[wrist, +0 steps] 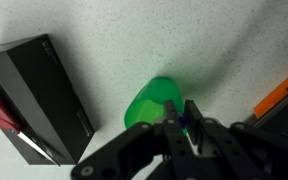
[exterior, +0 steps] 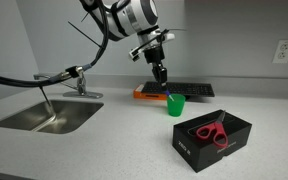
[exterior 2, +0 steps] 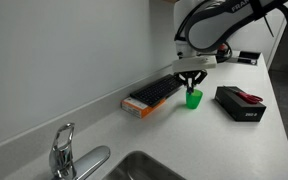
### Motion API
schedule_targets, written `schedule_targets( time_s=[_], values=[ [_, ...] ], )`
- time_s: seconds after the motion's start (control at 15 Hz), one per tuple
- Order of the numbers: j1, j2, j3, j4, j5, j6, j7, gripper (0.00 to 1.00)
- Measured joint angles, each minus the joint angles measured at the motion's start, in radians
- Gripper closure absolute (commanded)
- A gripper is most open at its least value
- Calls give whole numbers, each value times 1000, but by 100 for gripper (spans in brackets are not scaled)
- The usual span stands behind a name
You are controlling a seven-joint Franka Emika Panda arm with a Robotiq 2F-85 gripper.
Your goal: Take the marker out of the green cup
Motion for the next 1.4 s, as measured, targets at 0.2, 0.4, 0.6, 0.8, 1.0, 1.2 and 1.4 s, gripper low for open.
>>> schedule_targets(
  time_s=[0.2,0.4,0.6,0.8,1.0,1.2,1.4],
  values=[
    [0,-14,-6,4,0,3,0,96],
    [-4,-77,-9,-12,6,35,-16,96],
    [-3,-196,3,-83,14,123,-56,96],
    [3,-318,53,-198,14,206,-99,96],
    [24,-368,127,-305,13,253,-111,96],
    [45,-348,194,-380,-11,294,-92,96],
    [60,-294,228,-414,-84,313,-47,96]
  ],
)
